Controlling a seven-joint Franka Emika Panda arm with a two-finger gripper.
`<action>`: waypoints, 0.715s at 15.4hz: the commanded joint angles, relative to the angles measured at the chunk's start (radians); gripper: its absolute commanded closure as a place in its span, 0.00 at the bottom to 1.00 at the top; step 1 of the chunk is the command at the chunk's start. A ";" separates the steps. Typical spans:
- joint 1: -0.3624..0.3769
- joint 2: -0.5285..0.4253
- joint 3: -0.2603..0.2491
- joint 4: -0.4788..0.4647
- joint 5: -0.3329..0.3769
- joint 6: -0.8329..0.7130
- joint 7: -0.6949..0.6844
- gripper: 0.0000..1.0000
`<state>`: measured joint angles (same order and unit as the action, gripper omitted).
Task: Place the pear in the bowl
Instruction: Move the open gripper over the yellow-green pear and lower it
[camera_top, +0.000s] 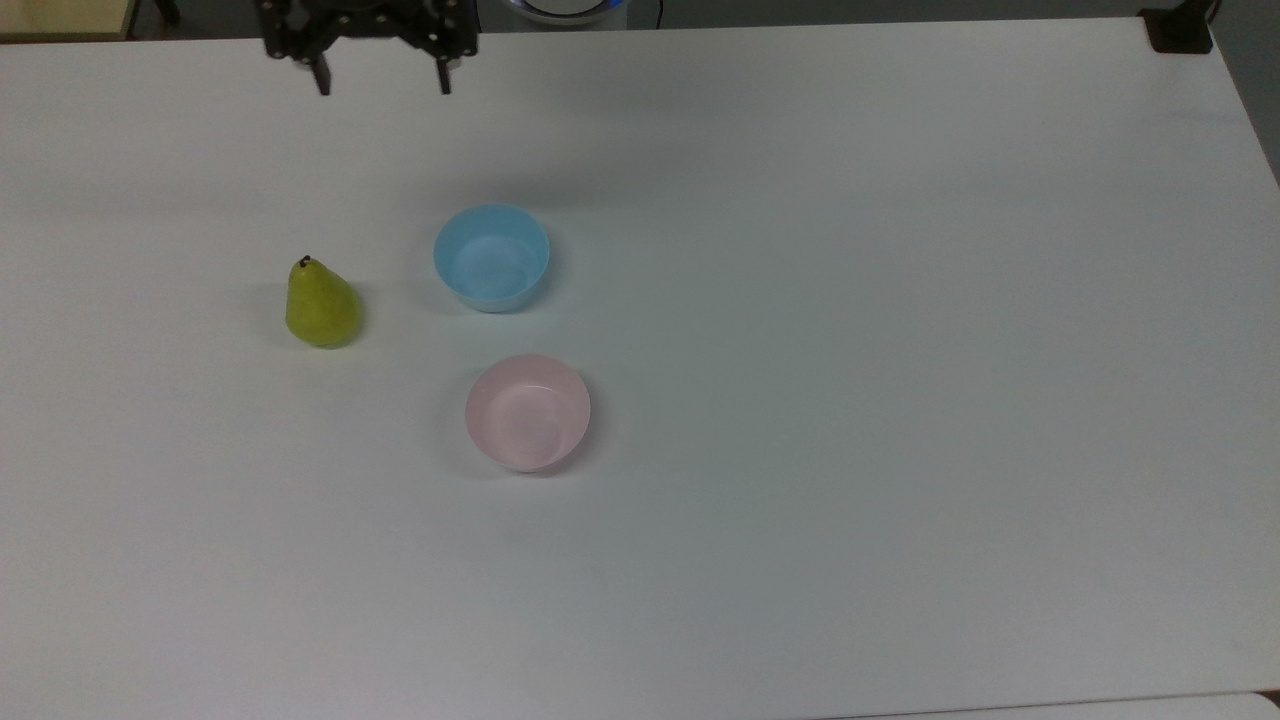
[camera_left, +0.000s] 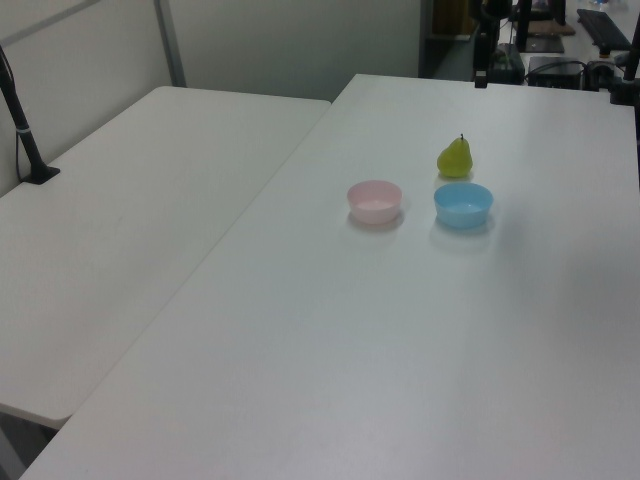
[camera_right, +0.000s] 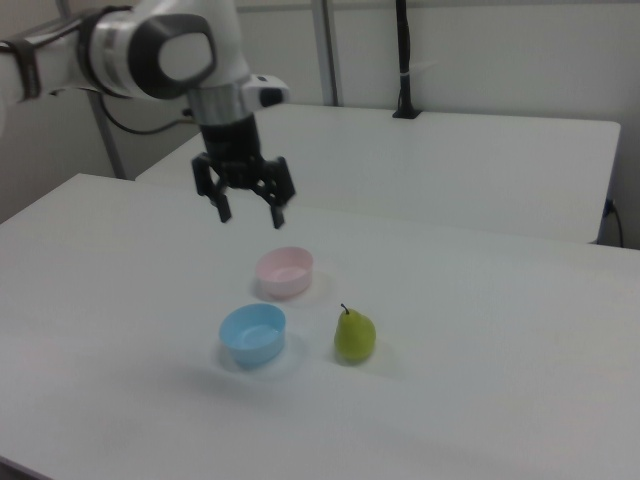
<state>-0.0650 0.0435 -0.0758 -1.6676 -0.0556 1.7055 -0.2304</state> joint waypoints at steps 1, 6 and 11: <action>-0.067 0.070 -0.002 0.002 0.016 0.063 -0.112 0.00; -0.122 0.179 -0.002 -0.004 0.002 0.170 -0.128 0.00; -0.147 0.280 -0.004 -0.007 -0.010 0.279 -0.138 0.00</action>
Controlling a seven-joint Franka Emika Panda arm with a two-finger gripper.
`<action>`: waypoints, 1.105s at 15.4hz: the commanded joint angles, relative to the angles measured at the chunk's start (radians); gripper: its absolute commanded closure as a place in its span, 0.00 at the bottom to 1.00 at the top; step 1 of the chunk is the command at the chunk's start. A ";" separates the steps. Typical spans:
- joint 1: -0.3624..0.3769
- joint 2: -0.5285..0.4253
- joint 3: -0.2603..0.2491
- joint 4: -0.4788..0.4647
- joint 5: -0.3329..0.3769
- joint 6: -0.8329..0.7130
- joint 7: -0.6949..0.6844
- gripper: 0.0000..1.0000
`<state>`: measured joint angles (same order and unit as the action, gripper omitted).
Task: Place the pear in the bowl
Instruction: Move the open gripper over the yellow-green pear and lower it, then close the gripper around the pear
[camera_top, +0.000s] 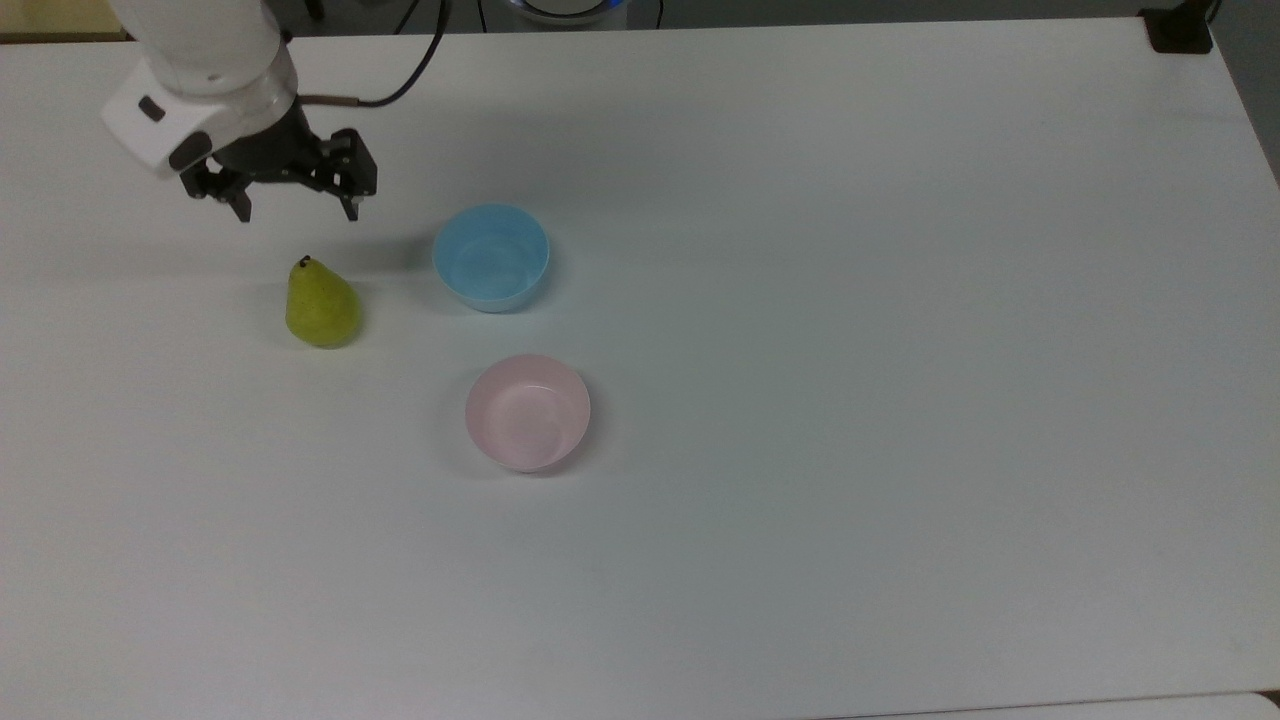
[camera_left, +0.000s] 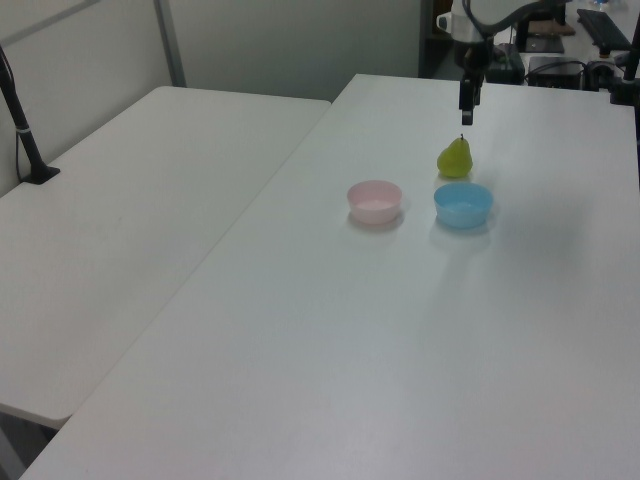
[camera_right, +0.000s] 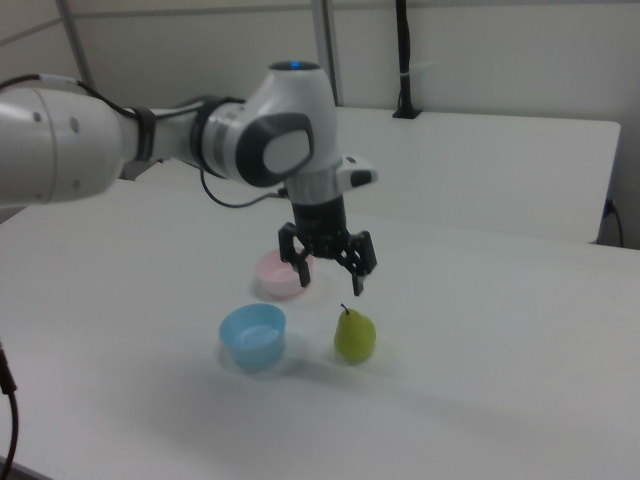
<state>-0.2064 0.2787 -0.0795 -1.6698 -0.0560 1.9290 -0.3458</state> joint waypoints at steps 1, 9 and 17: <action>-0.008 0.066 0.000 -0.005 -0.027 0.074 -0.021 0.00; -0.005 0.163 0.001 -0.008 -0.045 0.182 -0.009 0.00; -0.002 0.171 0.001 -0.025 -0.045 0.216 -0.016 0.57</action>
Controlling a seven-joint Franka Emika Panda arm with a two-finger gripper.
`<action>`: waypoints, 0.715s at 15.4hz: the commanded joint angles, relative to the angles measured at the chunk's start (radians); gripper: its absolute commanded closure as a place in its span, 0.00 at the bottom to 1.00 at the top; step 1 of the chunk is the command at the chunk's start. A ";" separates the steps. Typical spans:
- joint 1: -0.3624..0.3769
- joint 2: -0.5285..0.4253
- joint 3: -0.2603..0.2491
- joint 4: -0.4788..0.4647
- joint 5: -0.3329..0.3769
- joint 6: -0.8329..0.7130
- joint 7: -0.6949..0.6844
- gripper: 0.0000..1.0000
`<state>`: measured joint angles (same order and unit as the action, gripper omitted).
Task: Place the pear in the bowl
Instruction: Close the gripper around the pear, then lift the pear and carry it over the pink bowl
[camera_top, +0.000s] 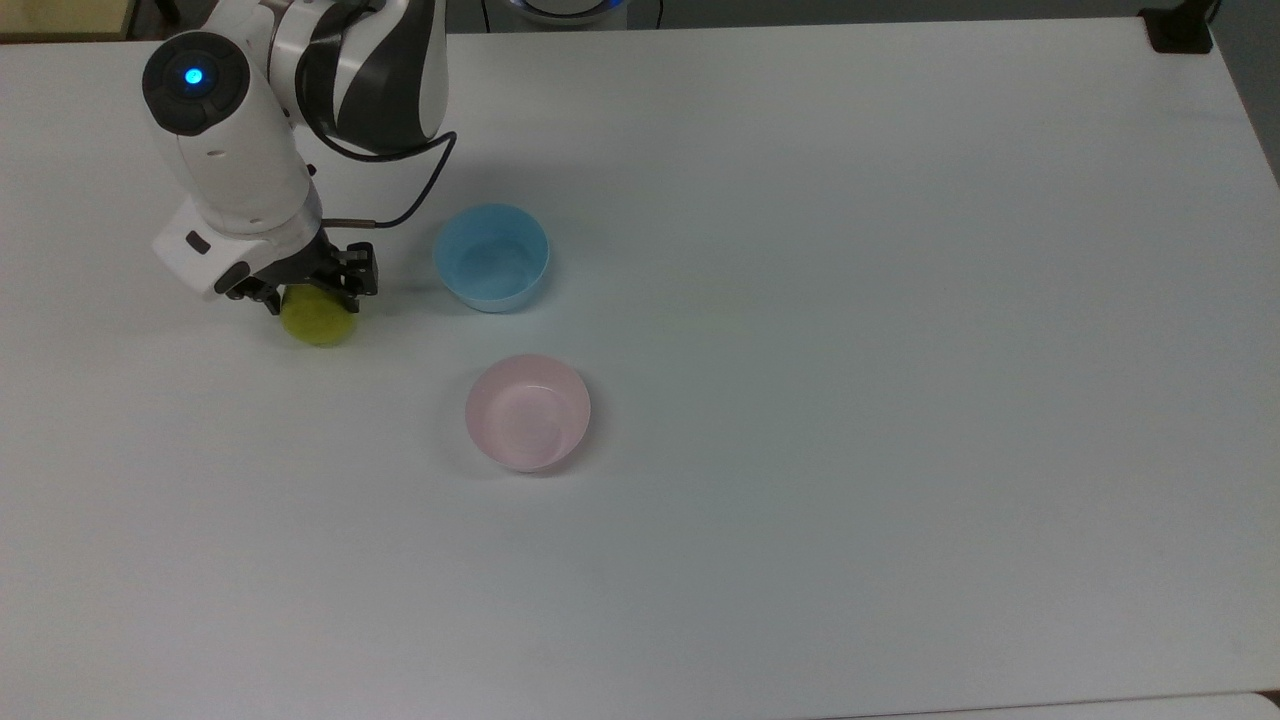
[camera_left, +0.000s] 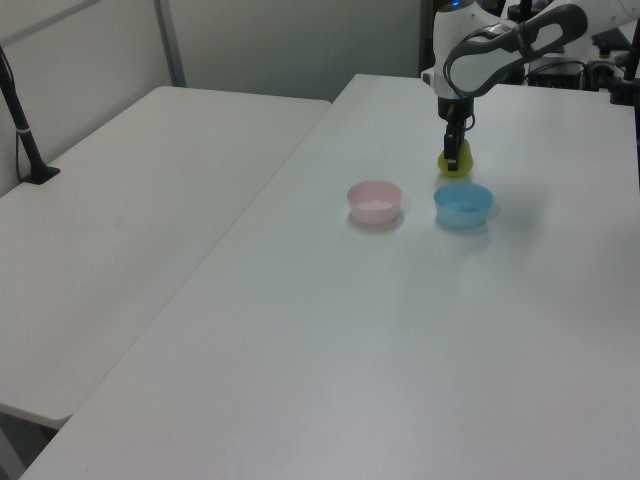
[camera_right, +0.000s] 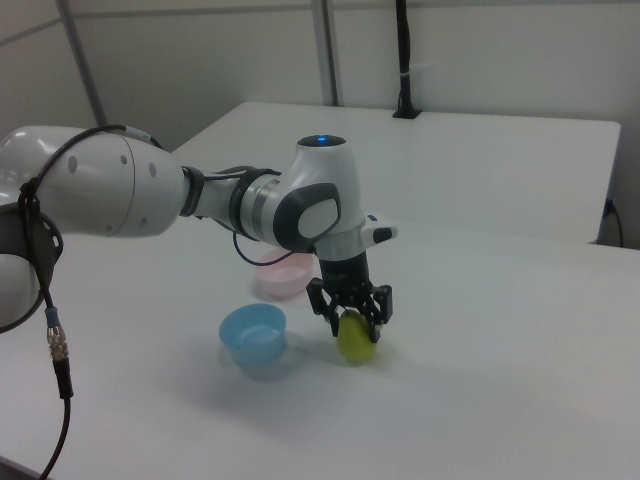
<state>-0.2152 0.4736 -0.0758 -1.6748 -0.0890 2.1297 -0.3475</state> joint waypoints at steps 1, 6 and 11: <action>0.007 -0.032 -0.002 -0.019 -0.012 0.007 -0.013 0.62; 0.019 -0.085 0.001 -0.003 -0.002 -0.028 0.037 0.61; 0.086 -0.087 0.008 0.099 0.005 -0.073 0.189 0.58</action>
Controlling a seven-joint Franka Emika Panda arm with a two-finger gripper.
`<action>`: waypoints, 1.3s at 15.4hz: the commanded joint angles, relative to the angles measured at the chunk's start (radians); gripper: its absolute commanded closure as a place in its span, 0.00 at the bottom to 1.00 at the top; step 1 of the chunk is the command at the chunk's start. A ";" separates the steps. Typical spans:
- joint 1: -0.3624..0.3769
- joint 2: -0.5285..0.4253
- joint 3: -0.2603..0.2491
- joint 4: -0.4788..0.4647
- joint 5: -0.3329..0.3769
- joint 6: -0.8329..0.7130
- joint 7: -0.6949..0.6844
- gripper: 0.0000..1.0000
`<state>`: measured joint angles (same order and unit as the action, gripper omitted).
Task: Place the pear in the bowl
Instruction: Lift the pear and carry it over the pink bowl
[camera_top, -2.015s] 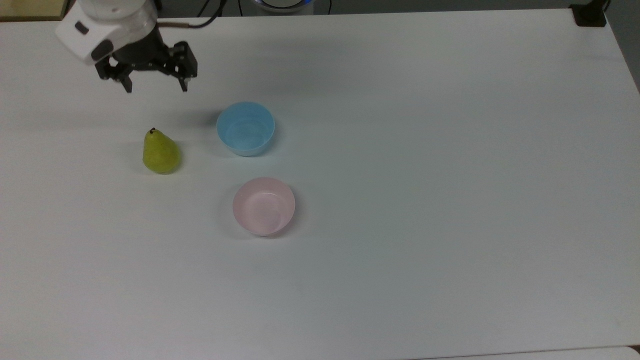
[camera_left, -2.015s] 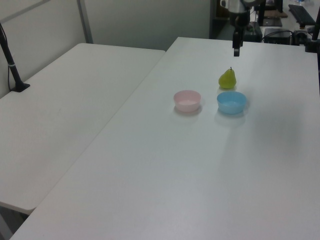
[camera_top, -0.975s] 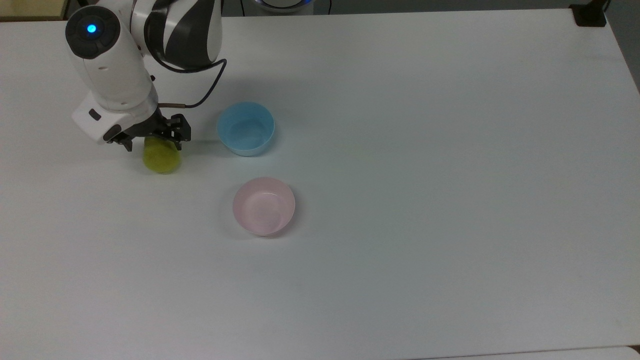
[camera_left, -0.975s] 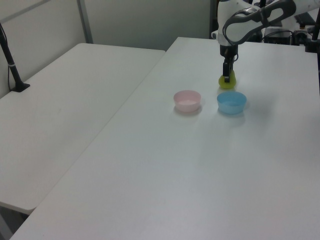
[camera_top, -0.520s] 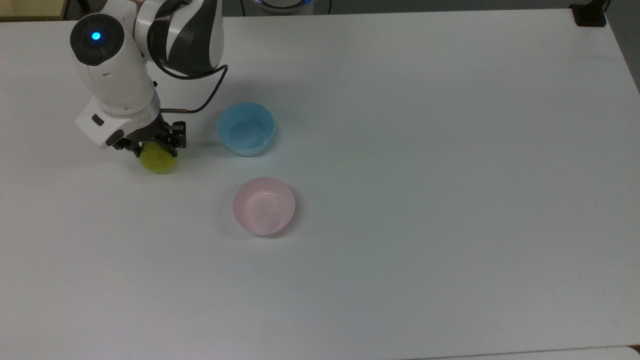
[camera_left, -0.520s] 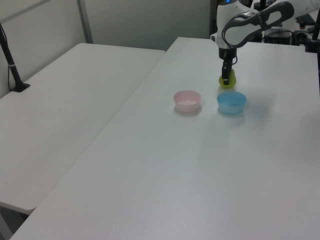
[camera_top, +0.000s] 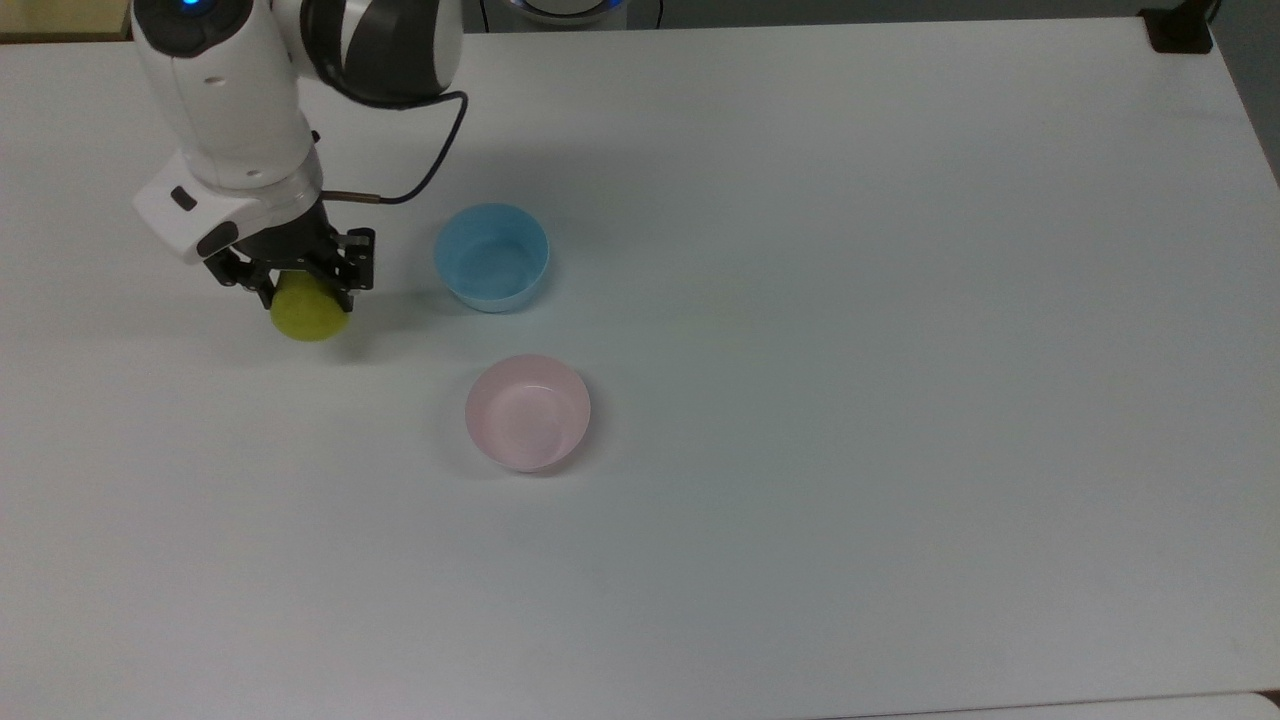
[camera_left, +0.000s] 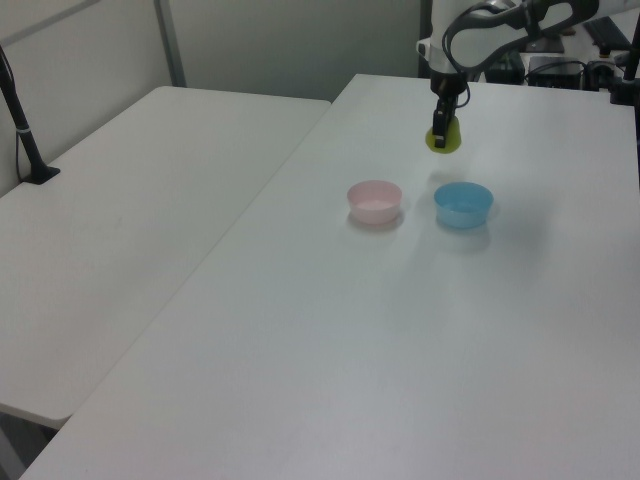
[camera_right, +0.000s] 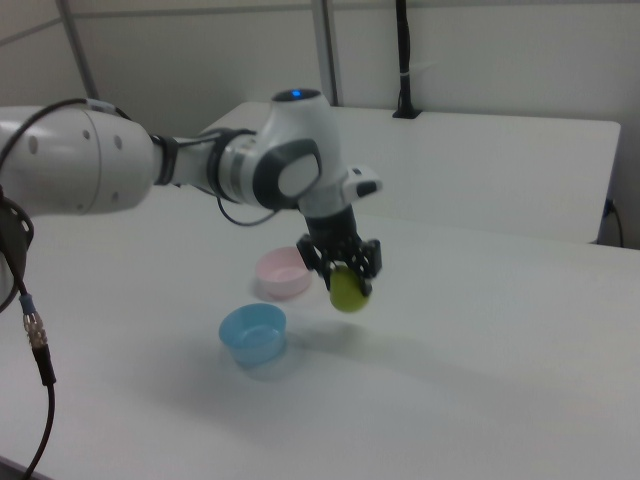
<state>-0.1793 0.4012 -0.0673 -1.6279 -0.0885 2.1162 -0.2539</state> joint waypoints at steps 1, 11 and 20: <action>0.070 -0.015 0.000 0.068 0.006 -0.065 0.120 0.58; 0.234 0.030 0.001 0.106 0.026 -0.036 0.269 0.55; 0.274 0.114 0.003 0.098 0.052 0.182 0.271 0.55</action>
<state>0.0703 0.4825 -0.0548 -1.5412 -0.0582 2.2398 0.0084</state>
